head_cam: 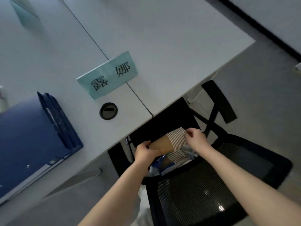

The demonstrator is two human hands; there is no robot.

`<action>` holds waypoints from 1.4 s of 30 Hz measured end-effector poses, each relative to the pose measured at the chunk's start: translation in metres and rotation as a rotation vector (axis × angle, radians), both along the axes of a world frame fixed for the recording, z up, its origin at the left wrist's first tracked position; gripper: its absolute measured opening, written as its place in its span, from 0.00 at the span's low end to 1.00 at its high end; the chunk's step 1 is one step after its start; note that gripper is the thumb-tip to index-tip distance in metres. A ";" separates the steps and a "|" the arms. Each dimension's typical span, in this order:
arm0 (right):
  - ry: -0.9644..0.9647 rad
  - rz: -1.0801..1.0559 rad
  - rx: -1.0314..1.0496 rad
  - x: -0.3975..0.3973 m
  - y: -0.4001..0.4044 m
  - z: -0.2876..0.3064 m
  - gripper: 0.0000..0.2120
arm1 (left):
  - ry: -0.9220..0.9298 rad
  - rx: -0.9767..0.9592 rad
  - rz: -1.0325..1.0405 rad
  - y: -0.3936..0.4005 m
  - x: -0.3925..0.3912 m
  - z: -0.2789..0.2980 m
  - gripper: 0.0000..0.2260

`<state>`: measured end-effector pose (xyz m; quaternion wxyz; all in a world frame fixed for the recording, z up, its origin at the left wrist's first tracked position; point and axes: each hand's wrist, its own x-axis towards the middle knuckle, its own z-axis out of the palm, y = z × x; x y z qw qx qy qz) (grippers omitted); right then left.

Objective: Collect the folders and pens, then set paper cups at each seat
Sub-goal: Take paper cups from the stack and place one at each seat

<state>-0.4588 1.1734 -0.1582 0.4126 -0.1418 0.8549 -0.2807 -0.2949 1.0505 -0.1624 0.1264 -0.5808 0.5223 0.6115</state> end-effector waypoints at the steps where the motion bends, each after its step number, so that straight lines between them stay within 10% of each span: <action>1: 0.015 0.004 -0.036 0.009 0.000 0.018 0.12 | 0.015 -0.037 -0.012 0.001 0.010 0.017 0.33; 20: 0.085 0.511 -0.348 0.126 -0.034 0.190 0.07 | 0.095 -0.970 -0.518 0.015 0.142 0.137 0.46; 42: 0.117 0.866 -0.300 0.107 -0.081 0.193 0.04 | 0.104 -0.965 -0.289 0.041 0.132 0.146 0.46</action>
